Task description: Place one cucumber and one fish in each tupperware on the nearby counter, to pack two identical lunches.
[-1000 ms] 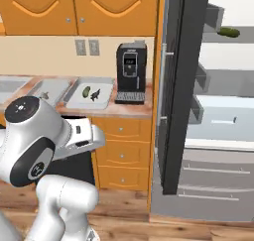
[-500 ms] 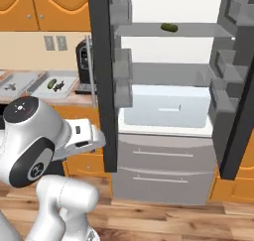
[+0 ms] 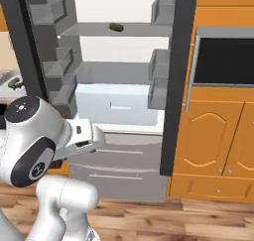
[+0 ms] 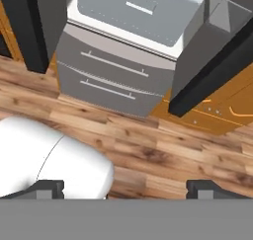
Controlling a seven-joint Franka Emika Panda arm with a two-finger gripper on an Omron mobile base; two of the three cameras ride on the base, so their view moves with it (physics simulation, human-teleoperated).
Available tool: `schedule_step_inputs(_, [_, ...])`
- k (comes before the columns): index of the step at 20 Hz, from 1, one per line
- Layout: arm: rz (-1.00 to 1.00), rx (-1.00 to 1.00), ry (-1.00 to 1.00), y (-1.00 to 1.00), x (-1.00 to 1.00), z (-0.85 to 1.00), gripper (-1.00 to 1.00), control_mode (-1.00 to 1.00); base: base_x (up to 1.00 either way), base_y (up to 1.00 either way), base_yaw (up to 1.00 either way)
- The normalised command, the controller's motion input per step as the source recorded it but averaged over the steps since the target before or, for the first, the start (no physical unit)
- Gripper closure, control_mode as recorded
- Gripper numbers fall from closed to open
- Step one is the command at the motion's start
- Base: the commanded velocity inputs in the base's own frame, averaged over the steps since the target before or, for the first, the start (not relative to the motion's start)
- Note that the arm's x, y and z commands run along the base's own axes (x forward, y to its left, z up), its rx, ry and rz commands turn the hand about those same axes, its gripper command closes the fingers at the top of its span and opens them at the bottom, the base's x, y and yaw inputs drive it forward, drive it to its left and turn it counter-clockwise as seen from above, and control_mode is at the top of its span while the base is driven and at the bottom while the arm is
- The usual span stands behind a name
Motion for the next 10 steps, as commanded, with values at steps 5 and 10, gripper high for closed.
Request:
schedule_step_inputs(5, [0.00, 0.00, 0.00, 0.00, 0.00, 0.00, -1.00, 1.00, 0.51, -0.10, 0.00])
schedule_step_inputs(10, [0.00, 0.00, 0.00, 0.00, 0.00, 0.00, -1.00, 1.00, 0.89, 0.36, 0.00])
